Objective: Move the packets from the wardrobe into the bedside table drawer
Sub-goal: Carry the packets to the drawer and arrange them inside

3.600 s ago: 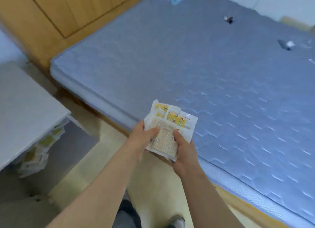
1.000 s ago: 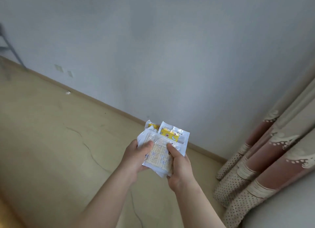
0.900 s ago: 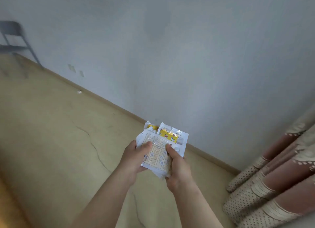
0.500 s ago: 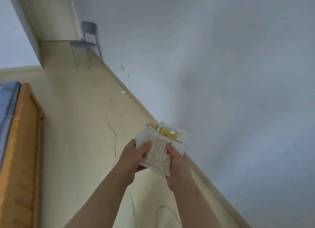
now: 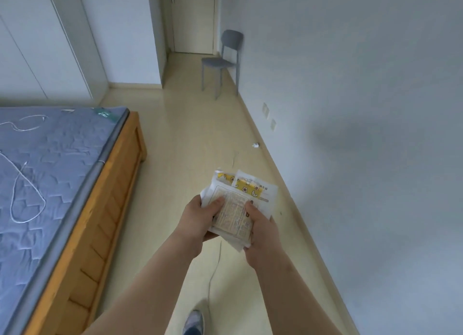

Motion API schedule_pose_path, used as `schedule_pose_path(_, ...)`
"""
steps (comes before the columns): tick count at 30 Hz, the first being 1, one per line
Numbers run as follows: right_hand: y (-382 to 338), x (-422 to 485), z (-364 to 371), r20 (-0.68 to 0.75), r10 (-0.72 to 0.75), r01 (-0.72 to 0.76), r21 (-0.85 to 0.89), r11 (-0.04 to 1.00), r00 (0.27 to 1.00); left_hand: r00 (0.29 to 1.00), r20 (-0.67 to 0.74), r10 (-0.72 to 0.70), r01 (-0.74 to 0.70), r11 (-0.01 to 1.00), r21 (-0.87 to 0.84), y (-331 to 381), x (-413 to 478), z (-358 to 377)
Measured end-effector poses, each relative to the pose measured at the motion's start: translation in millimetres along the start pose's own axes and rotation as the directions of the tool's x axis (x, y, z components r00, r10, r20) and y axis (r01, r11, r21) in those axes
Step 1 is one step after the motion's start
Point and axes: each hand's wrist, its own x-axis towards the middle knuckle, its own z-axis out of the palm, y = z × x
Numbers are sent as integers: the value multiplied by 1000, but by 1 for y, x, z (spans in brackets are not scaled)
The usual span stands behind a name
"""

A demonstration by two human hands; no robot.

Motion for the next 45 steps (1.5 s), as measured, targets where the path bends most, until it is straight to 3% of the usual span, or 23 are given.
schedule_pose_path(6,-28,102,94,50,8,-8,5,1000,999,998,-57,19,-20,1000,-4,77,114,-26)
schedule_pose_path(13,-41,205,157,62,95,-93,-33,995,994,991,-129,-40,33,998,-57,115,214,-39)
schedule_pose_path(25,-151,458,264,131,104,-93,-92,991,986,973,-228,-31,8,995,-102,230,471,8)
schedule_pose_path(32,-172,570,341,152,198,-173,-165,971,968,946,-312,-89,29,981,-191,277,597,-13)
schedule_pose_path(40,-190,736,491,166,184,-146,-218,965,969,946,-317,-61,5,984,-176,368,796,-82)
schedule_pose_path(45,-216,822,588,192,138,-96,-212,973,972,956,-294,28,-68,990,-126,447,902,-116)
